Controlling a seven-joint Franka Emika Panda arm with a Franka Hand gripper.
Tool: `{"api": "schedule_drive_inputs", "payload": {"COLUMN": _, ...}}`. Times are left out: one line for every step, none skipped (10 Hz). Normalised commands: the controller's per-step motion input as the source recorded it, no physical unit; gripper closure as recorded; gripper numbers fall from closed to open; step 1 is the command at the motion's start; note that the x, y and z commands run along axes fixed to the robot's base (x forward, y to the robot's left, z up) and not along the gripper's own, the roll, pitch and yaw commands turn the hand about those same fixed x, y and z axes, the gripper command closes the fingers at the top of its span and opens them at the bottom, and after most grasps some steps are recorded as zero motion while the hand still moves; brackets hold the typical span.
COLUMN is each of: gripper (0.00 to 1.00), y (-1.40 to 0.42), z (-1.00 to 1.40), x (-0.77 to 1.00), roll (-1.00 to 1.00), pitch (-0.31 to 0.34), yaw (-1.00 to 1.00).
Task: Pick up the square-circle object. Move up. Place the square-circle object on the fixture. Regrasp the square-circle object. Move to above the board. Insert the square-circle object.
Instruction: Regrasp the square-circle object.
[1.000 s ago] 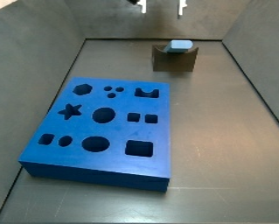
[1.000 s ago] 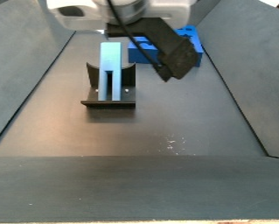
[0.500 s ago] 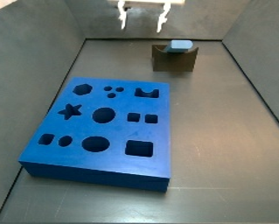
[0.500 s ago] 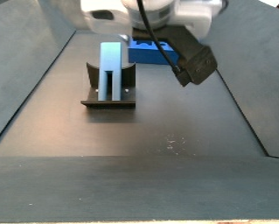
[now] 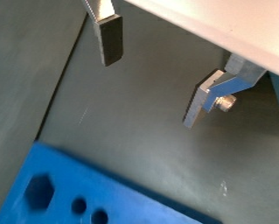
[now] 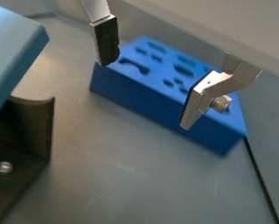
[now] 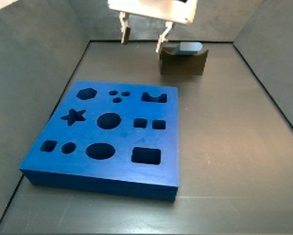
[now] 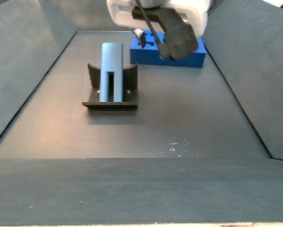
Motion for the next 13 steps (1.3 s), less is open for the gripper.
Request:
{"api": "schedule_drive_inputs", "payload": {"gripper": 0.0, "y": -0.01, "z": -0.01, "x": -0.03, "roll": 1.0, "pitch": -0.231, "yaw": -1.0}}
{"api": "schedule_drive_inputs", "payload": {"gripper": 0.0, "y": -0.04, "z": 0.0, "x": -0.05, "roll": 1.0, "pitch": -0.255, "yaw": -1.0}}
{"api": "schedule_drive_inputs", "payload": {"gripper": 0.0, "y": -0.03, "z": 0.01, "x": -0.05, "roll": 1.0, "pitch": -0.273, "yaw": -1.0}}
{"api": "schedule_drive_inputs", "payload": {"gripper": 0.0, "y": -0.02, "z": 0.0, "x": -0.05, "roll": 1.0, "pitch": -0.288, "yaw": -1.0}}
{"api": "schedule_drive_inputs", "payload": {"gripper": 0.0, "y": -0.02, "z": 0.0, "x": -0.05, "roll": 1.0, "pitch": -0.292, "yaw": -1.0}}
{"api": "schedule_drive_inputs", "payload": {"gripper": 0.0, "y": -0.02, "z": -0.01, "x": -0.04, "roll": 1.0, "pitch": -0.291, "yaw": -1.0}}
{"api": "schedule_drive_inputs", "payload": {"gripper": 0.0, "y": -0.02, "z": -0.01, "x": -0.04, "roll": 0.99, "pitch": -0.283, "yaw": -1.0}}
{"api": "schedule_drive_inputs", "payload": {"gripper": 0.0, "y": -0.01, "z": -0.02, "x": -0.04, "roll": 0.99, "pitch": -0.261, "yaw": -1.0}}
{"api": "schedule_drive_inputs", "payload": {"gripper": 0.0, "y": -0.01, "z": -0.02, "x": -0.04, "roll": 0.97, "pitch": -0.228, "yaw": -1.0}}
{"api": "schedule_drive_inputs", "payload": {"gripper": 0.0, "y": -0.01, "z": -0.02, "x": -0.05, "roll": 0.97, "pitch": -0.183, "yaw": -1.0}}
{"api": "schedule_drive_inputs", "payload": {"gripper": 0.0, "y": -0.01, "z": -0.01, "x": -0.05, "roll": 0.96, "pitch": -0.139, "yaw": -1.0}}
{"api": "schedule_drive_inputs", "payload": {"gripper": 0.0, "y": -0.01, "z": 0.0, "x": -0.04, "roll": 0.96, "pitch": -0.01, "yaw": -1.0}}
{"api": "schedule_drive_inputs", "payload": {"gripper": 0.0, "y": -0.02, "z": 0.0, "x": -0.03, "roll": 0.97, "pitch": 0.168, "yaw": -1.0}}
